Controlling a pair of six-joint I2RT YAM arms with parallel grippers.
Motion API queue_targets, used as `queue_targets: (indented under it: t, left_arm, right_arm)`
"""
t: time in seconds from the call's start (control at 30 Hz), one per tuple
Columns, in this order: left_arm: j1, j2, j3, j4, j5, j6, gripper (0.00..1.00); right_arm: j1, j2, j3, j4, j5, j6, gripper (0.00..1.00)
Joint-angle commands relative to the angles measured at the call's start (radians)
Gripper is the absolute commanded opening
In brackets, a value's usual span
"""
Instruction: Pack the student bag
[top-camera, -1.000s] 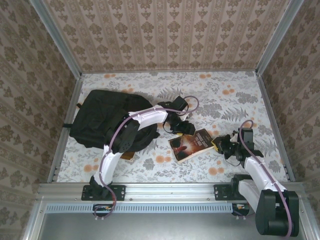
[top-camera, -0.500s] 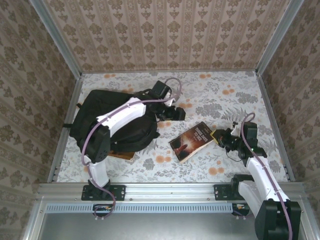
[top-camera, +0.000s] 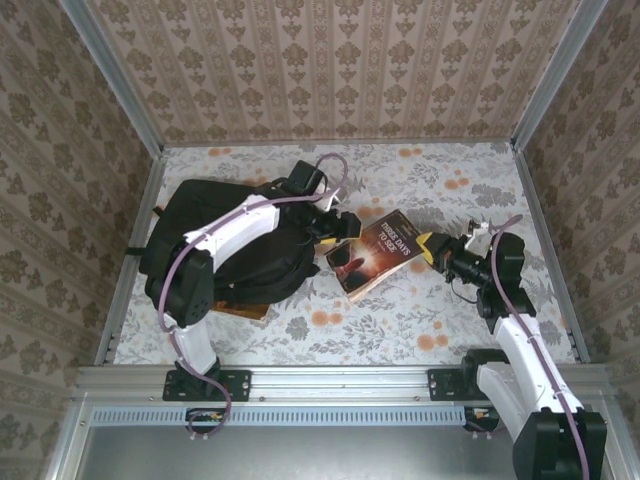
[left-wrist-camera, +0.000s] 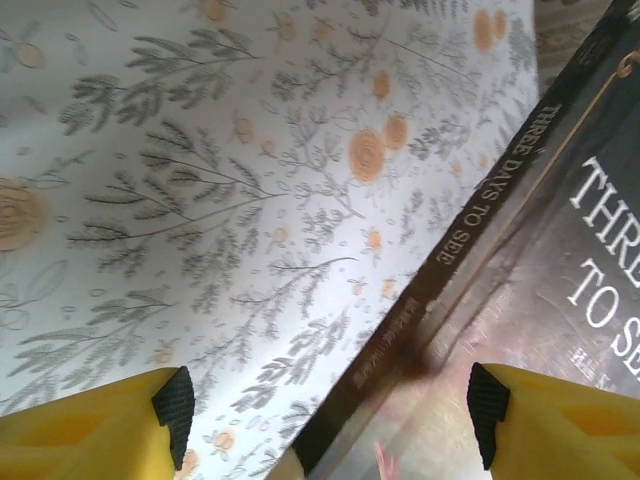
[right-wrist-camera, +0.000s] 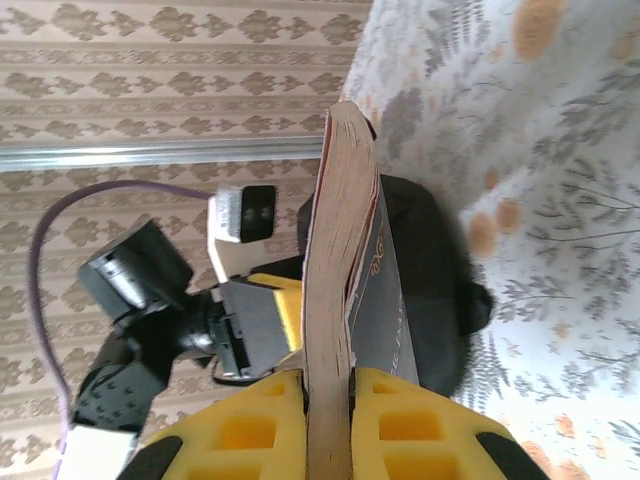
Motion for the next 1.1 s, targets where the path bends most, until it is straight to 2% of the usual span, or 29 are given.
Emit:
queue_targets:
  t: [0.0,0.1,0.23,0.37,0.67,0.83,0.93,1.0,1.07]
  left_arm:
    - [0.005,-0.006,-0.024,0.101,0.168,-0.061,0.76]
    - [0.005,-0.001,-0.046,0.147,0.2,-0.098,0.74]
    - [0.01,-0.022,-0.098,0.307,0.283,-0.204,0.68]
    - [0.007,-0.041,-0.109,0.38,0.33,-0.261,0.51]
    - [0.018,-0.09,-0.121,0.405,0.338,-0.272,0.16]
    - [0.023,-0.104,-0.118,0.403,0.34,-0.262,0.02]
    - [0.028,-0.108,-0.111,0.384,0.336,-0.246,0.0]
    - [0.033,-0.111,-0.106,0.372,0.335,-0.236,0.0]
    - [0.037,-0.114,-0.089,0.341,0.327,-0.214,0.0]
  right_arm:
    - [0.022,-0.002,0.052,0.124,-0.053,0.091,0.0]
    - [0.029,-0.002,0.058,0.131,-0.052,0.092,0.0]
    - [0.03,-0.01,0.071,0.056,-0.034,0.034,0.0]
    - [0.03,-0.035,0.069,-0.016,0.009,-0.03,0.0]
    - [0.03,-0.039,0.065,-0.131,0.068,-0.124,0.0]
    - [0.031,-0.018,0.072,-0.157,0.084,-0.159,0.0]
    - [0.033,0.002,0.073,-0.177,0.088,-0.183,0.0]
    - [0.037,0.012,0.071,-0.181,0.091,-0.195,0.06]
    - [0.04,0.018,0.071,-0.199,0.1,-0.213,0.3]
